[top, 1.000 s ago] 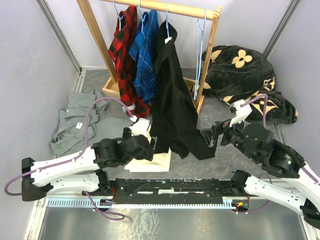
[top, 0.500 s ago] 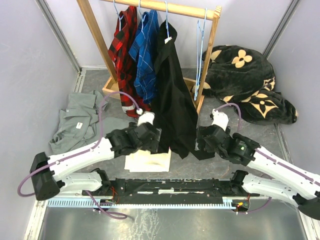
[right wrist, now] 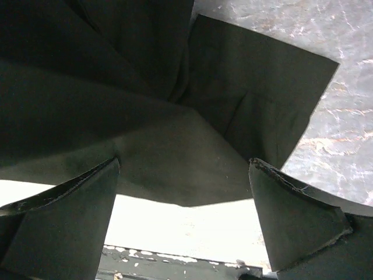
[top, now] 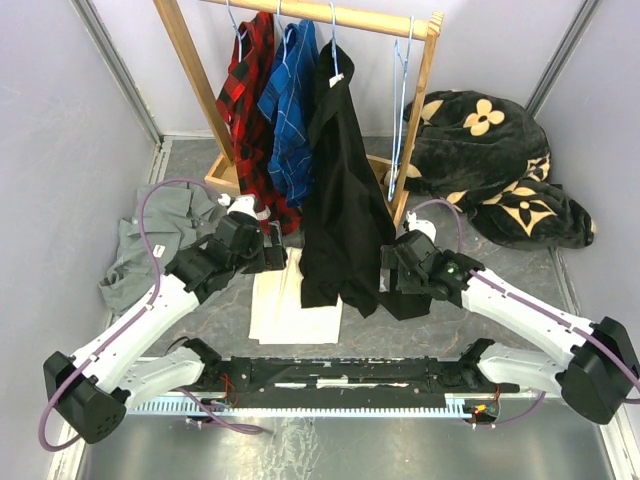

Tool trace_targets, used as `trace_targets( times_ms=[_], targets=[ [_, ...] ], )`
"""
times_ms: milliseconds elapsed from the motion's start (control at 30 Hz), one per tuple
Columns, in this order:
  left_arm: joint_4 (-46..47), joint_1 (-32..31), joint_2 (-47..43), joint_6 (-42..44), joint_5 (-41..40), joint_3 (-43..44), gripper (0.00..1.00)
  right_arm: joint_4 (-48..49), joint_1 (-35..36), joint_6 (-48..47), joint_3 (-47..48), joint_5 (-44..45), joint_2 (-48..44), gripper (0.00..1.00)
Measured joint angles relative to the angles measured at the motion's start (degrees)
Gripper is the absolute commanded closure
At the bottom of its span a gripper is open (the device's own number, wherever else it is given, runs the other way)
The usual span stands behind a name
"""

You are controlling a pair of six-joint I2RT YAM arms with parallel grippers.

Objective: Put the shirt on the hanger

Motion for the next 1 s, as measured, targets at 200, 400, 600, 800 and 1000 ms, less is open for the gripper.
trace_targets(
  times_ms=[200,400,600,800,1000],
  targets=[
    [-1.57,5.53,-0.46,1.40,0.83,1.05,0.01,7.37,-6.43,-4.17,-2.75,-8.55,0.42,0.01],
    [-2.56,5.70,-3.28,4.59,0.04,2.82,0.01,11.06,-7.15,-7.19,-4.33,-12.24,0.42,0.01],
    [-2.36,5.70,-7.23,5.88,-0.94,2.14,0.01,14.14,-7.15,-8.11,-5.64,-12.57,1.46,0.01],
    [-0.92,5.70,-11.98,6.95,-0.68,-0.17,0.01,18.01,-7.15,-8.15,-5.64,-12.44,7.37,0.01],
    [0.15,5.70,-12.24,7.19,-0.66,-0.63,0.01,22.38,-6.80,-7.56,-5.64,-13.53,15.61,0.01]
  ],
)
